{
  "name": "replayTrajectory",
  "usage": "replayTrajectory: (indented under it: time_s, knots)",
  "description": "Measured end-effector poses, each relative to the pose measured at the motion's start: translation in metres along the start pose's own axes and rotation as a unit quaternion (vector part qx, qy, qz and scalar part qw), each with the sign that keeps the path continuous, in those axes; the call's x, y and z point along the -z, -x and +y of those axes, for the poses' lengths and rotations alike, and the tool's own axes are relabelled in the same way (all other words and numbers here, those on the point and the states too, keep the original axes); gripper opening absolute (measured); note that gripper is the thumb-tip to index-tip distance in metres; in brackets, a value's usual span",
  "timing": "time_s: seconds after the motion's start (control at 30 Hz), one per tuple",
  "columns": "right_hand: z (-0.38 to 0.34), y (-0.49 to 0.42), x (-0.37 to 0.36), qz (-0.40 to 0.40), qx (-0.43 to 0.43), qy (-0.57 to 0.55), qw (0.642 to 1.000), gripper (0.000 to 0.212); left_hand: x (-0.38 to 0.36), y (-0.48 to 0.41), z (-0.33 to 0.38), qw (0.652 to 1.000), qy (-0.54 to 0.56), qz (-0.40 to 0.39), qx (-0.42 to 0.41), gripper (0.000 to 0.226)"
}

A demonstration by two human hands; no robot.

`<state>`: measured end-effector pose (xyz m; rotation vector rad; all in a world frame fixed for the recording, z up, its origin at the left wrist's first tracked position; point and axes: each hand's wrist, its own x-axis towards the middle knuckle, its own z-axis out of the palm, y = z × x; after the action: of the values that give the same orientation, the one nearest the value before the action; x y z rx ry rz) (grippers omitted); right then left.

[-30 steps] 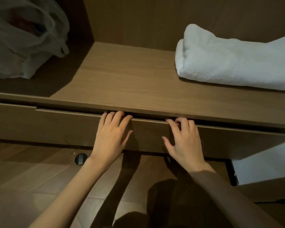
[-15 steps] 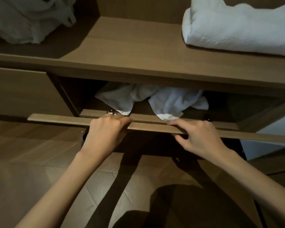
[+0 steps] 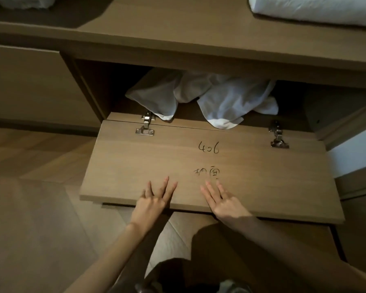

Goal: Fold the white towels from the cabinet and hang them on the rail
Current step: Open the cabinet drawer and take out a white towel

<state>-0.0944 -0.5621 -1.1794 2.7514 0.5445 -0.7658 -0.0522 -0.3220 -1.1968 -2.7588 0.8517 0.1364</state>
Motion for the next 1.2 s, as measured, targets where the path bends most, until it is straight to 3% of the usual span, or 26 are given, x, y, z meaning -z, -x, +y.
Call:
replayTrajectory:
  time_s: [0.07,0.13,0.2,0.3,0.37,0.43,0.5,0.57,0.7,0.83,0.9,1.03,1.2]
  knots:
    - [-0.001,-0.01,-0.014,0.076,-0.007,0.003,0.997,0.086,-0.014,-0.006,0.005,1.0,0.025,0.003,-0.009,0.113]
    - [-0.001,-0.015,-0.026,0.108,-0.012,0.029,0.994,0.081,-0.023,-0.008,0.008,0.999,0.043,-0.001,0.004,0.124]
    - [0.001,-0.015,-0.036,0.143,-0.005,0.034,0.989,0.073,-0.028,-0.007,0.01,0.999,0.049,0.001,0.014,0.123]
    - [0.01,-0.014,-0.039,0.164,-0.004,-0.027,0.986,0.083,-0.027,-0.007,0.01,0.997,0.067,-0.028,0.032,0.12]
    - [0.017,-0.013,-0.028,0.127,0.027,-0.064,0.99,0.077,-0.015,-0.007,0.009,0.991,0.121,-0.043,0.027,0.1]
    - [0.026,-0.01,-0.009,0.097,0.039,-0.099,0.99,0.055,0.001,-0.011,0.003,0.981,0.186,-0.017,0.053,0.07]
    - [0.037,-0.011,0.016,0.148,0.033,-0.154,0.976,0.044,0.018,-0.024,-0.007,0.97,0.221,0.042,0.095,0.06]
    - [0.05,-0.018,0.042,0.212,0.025,-0.172,0.962,0.04,0.025,-0.047,-0.02,0.963,0.231,0.021,0.138,0.064]
    - [0.071,-0.053,0.097,0.279,-0.011,-0.157,0.947,0.038,0.019,-0.084,-0.03,0.939,0.268,-0.102,0.191,0.084]
    - [0.079,-0.095,0.136,0.317,-0.009,-0.113,0.942,0.038,0.012,-0.086,-0.027,0.941,0.245,-0.114,0.203,0.099]
    - [0.082,-0.119,0.143,0.297,-0.038,-0.077,0.951,0.043,0.013,-0.084,-0.029,0.945,0.233,-0.114,0.2,0.1]
    - [0.101,-0.158,0.139,0.241,-0.204,-0.092,0.944,0.058,0.011,-0.086,-0.035,0.952,0.207,-0.128,0.183,0.102]
    - [0.123,-0.176,0.118,0.208,-0.299,-0.175,0.915,0.049,0.008,-0.086,-0.033,0.953,0.206,-0.13,0.182,0.103]
